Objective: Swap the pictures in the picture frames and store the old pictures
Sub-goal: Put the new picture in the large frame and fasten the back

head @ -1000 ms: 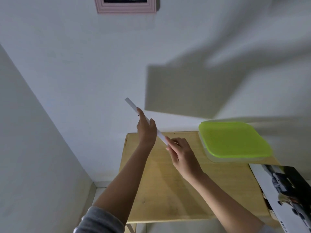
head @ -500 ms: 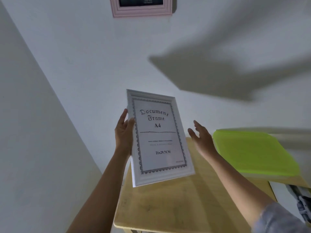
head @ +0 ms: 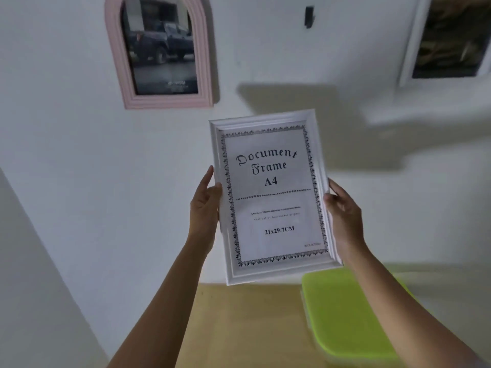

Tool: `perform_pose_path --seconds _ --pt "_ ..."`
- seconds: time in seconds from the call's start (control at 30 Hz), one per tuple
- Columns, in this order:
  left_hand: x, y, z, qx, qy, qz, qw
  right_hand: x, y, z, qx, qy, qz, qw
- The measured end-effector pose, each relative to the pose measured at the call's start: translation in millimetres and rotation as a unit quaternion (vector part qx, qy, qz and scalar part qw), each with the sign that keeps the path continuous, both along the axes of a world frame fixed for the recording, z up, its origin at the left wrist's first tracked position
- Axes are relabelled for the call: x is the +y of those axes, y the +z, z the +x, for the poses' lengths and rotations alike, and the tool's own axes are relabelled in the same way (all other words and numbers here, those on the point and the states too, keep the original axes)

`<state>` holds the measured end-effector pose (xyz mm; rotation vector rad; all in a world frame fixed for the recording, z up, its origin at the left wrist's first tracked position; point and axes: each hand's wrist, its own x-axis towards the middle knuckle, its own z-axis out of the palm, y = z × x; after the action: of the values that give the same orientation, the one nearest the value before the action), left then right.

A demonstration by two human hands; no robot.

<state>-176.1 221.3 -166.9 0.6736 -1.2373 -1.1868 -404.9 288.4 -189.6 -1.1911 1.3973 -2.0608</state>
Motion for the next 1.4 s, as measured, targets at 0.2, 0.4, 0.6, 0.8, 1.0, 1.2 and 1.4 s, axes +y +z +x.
perform_pose_path --seconds 0.2,0.4,0.6,0.8,1.0,1.2,1.4 --pt "-27 48 -61 0.032 -0.016 -0.061 0.998 -24 63 -54 -0.029 -0.02 -0.109 0.993" --pt "-61 108 -99 0.049 0.028 -0.111 0.992 -65 120 -86 -0.035 -0.024 -0.164 0.985" --pt "-86 126 -115 0.068 0.056 -0.101 0.991 -100 129 -97 -0.03 -0.01 -0.183 0.983" --pt "-94 135 -121 0.086 0.053 -0.115 0.988 -117 133 -101 -0.04 0.0 -0.211 0.977" --pt "-109 147 -122 0.081 0.054 -0.149 0.984 -126 149 -102 -0.024 0.004 -0.227 0.974" --pt "-111 118 -122 0.076 0.068 -0.137 0.985 -133 120 -104 -0.035 0.023 -0.22 0.975" --pt "-116 95 -125 0.062 0.067 -0.124 0.988 -134 97 -106 -0.014 0.026 -0.215 0.976"
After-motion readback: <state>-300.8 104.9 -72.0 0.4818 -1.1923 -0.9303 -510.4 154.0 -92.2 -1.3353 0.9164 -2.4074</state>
